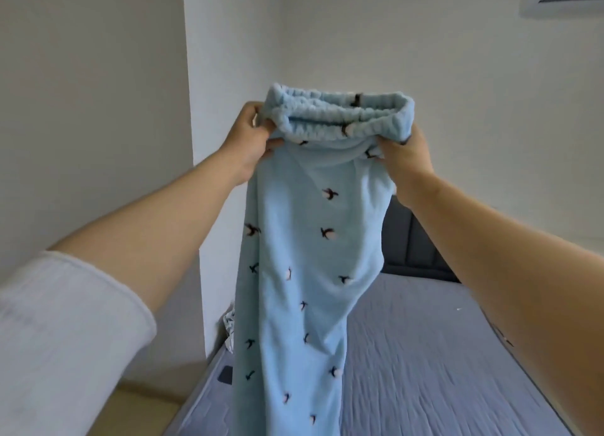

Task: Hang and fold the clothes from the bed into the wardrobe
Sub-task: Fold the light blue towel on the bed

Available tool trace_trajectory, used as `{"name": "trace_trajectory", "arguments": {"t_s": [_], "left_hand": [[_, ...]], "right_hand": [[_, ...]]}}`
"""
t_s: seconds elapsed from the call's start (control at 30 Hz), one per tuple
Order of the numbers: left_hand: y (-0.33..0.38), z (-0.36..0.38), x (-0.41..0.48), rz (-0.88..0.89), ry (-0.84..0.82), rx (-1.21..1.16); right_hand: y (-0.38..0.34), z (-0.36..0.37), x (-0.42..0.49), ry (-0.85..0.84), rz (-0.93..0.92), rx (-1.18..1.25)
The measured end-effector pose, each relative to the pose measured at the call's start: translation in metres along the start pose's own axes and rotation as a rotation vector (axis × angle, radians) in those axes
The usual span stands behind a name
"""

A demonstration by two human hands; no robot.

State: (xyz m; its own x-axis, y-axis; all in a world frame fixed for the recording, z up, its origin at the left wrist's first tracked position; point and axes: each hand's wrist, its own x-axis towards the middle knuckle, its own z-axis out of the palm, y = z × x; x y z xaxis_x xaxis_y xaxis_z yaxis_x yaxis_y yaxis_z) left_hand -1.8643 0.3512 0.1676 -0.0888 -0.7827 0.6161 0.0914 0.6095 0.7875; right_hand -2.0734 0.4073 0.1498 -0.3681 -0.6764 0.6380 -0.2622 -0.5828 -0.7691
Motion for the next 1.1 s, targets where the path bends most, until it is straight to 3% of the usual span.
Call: {"name": "trace_trajectory", "arguments": {"t_s": [0.17,0.4,0.53,0.7,1.1], "left_hand": [[0.027,-0.021,-0.027,0.066,-0.017,0.062],[0.009,-0.034,-0.133,-0.042,-0.028,0.132],[-0.024,-0.048,-0.214,-0.189,-0.024,0.216],[-0.065,-0.062,-0.309,-0.445,-0.076,0.215],[-0.114,-0.114,-0.477,-0.818,-0.224,0.283]], "right_hand": [[-0.026,-0.009,-0.037,-0.037,-0.115,0.035],[-0.018,-0.04,-0.117,-0.083,0.007,0.033],[0.011,-0.055,-0.181,-0.24,0.152,0.007],[0.049,-0.068,-0.273,-0.479,0.491,-0.008],[0.095,-0.063,-0.461,-0.516,0.934,-0.003]]}}
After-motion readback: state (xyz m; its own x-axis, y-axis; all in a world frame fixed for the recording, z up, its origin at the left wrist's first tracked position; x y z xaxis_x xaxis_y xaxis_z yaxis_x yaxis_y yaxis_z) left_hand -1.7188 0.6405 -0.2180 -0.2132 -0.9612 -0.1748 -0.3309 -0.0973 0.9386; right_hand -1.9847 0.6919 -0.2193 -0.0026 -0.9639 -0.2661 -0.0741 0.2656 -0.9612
